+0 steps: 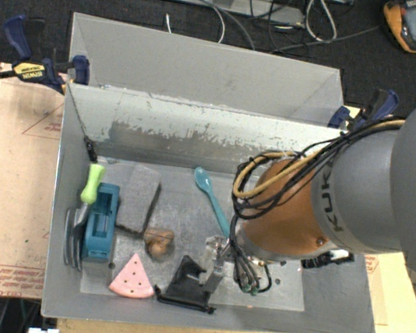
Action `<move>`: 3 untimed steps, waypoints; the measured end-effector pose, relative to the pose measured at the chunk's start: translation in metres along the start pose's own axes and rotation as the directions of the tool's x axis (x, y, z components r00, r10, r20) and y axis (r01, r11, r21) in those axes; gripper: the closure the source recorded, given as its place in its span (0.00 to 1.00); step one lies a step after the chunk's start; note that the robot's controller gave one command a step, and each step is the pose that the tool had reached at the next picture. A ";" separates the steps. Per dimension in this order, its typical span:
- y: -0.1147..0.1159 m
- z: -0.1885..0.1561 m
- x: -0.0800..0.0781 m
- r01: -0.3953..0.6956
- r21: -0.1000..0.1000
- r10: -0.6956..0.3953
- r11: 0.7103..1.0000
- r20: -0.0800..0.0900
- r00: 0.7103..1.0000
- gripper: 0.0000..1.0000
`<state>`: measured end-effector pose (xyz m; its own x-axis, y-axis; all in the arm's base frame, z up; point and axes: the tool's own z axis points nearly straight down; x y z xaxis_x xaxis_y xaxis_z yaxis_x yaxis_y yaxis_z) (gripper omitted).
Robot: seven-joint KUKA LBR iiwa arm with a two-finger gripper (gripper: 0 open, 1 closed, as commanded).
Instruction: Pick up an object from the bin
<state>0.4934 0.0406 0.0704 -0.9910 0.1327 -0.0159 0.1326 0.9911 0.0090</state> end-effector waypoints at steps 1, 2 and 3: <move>0.000 0.000 0.000 -0.001 0.000 0.001 1.000 0.000 1.000 1.00; 0.016 0.000 0.003 -0.136 0.002 0.136 0.991 0.001 0.991 1.00; 0.040 0.001 -0.003 -0.221 -0.001 0.221 0.975 0.002 0.975 1.00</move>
Offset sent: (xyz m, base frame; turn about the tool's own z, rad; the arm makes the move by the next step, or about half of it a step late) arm -0.0014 0.0323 -0.0004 0.2223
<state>0.5020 0.0795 0.0702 -0.9371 0.3488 -0.0151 0.3486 0.9372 0.0135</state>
